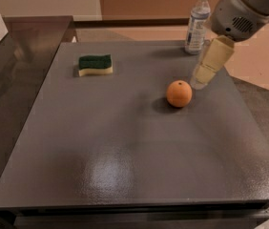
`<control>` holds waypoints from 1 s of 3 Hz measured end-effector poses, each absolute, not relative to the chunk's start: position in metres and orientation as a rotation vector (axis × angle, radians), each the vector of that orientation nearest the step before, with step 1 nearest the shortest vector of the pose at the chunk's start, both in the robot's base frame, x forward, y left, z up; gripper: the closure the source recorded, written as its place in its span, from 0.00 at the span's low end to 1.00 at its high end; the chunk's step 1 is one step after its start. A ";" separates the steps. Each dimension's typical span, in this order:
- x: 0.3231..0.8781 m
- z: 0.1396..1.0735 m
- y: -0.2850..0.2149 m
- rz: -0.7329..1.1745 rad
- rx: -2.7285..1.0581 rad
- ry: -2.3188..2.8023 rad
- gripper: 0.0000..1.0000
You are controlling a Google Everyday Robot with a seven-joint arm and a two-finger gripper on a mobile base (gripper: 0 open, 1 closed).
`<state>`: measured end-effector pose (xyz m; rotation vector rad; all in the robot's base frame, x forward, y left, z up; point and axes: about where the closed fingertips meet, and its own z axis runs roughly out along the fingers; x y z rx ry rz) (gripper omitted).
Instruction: Move sponge near orange
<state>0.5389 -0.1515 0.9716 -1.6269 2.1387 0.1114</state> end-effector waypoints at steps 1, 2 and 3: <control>0.580 0.965 -0.124 0.146 -1.581 2.112 0.00; 0.603 0.961 -0.109 0.167 -1.557 2.097 0.00; 0.625 0.955 -0.088 0.189 -1.548 2.079 0.00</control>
Offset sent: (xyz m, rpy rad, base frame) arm 0.1516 0.1536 -0.0361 0.1576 -0.0484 0.0721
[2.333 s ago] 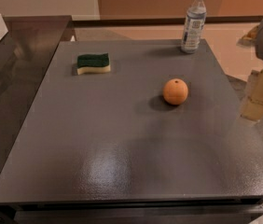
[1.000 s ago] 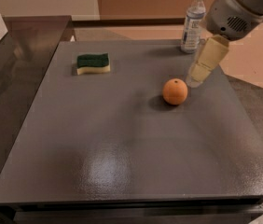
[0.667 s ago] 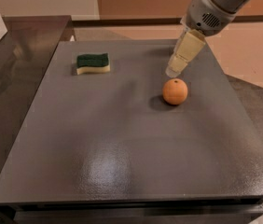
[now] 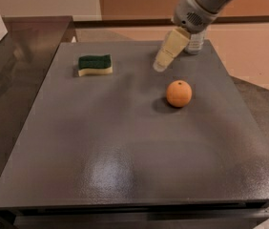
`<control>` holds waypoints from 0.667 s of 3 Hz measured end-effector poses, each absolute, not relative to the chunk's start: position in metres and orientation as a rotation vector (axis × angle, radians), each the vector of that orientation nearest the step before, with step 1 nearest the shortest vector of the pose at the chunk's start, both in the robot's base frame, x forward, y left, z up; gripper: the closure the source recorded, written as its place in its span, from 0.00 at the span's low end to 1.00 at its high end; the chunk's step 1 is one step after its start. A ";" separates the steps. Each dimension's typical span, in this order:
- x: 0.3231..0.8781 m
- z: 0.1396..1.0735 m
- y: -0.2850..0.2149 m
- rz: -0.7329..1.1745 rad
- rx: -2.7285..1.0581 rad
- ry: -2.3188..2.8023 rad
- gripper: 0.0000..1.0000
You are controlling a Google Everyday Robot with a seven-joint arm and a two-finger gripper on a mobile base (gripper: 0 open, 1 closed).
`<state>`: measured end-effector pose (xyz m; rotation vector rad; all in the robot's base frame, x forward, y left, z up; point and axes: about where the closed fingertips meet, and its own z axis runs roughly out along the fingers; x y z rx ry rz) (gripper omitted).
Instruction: Move sponge near orange
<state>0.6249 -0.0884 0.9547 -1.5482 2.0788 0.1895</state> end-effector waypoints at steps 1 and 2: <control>0.655 0.944 -0.046 0.221 -1.574 2.036 0.00; 0.674 0.935 -0.016 0.251 -1.592 2.011 0.00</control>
Offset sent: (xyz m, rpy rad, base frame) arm 0.0830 0.1427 -0.0449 0.0790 0.0274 0.1300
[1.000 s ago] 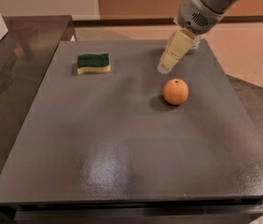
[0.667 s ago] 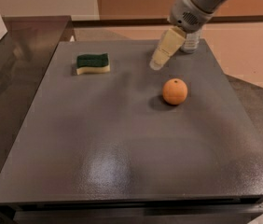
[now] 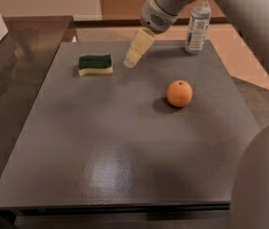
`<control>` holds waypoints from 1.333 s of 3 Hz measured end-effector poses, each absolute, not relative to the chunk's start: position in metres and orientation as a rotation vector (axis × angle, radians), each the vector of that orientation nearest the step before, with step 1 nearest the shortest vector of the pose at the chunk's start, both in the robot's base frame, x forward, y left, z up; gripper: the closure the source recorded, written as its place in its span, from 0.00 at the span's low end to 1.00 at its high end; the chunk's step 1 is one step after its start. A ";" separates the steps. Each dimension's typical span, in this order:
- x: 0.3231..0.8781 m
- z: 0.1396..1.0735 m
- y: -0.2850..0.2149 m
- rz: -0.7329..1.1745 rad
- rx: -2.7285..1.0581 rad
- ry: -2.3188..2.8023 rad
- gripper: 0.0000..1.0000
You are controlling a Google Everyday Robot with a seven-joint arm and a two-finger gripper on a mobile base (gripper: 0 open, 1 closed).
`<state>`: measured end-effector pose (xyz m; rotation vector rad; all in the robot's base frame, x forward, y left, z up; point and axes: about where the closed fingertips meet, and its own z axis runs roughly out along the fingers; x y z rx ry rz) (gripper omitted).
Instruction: Move sponge near orange
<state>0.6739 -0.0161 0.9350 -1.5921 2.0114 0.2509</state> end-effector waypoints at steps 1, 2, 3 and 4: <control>0.689 0.920 0.021 0.297 -1.620 1.990 0.00; 0.698 0.906 0.048 0.324 -1.640 1.968 0.00; 0.706 0.890 0.071 0.343 -1.655 1.964 0.00; 0.713 0.872 0.083 0.357 -1.670 1.981 0.00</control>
Offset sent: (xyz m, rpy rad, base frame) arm 0.0338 0.0952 -0.0418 0.0513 0.0204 0.0871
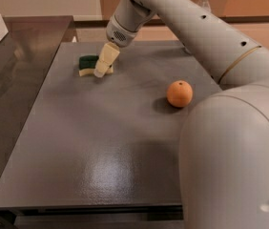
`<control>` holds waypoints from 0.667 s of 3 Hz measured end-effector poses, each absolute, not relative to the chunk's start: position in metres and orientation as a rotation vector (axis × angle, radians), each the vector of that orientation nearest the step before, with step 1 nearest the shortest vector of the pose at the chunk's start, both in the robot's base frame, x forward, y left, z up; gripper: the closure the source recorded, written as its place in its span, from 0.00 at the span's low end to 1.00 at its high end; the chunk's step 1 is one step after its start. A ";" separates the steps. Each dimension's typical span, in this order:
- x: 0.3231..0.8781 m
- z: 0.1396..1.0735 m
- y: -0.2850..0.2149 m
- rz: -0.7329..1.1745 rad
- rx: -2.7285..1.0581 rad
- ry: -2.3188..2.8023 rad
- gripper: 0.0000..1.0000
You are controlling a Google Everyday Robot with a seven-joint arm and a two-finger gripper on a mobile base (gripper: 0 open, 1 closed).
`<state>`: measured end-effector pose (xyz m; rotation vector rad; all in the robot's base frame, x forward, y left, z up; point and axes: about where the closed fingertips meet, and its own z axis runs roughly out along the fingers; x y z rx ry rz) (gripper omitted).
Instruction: Move sponge near orange
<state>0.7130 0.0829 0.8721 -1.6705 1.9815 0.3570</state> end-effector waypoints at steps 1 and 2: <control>0.717 0.858 0.089 0.365 -1.685 1.999 0.00; 0.719 0.848 0.090 0.364 -1.697 2.015 0.16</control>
Offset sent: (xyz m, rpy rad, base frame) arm 0.0104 0.0038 -0.0303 -0.0416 0.0410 -0.0008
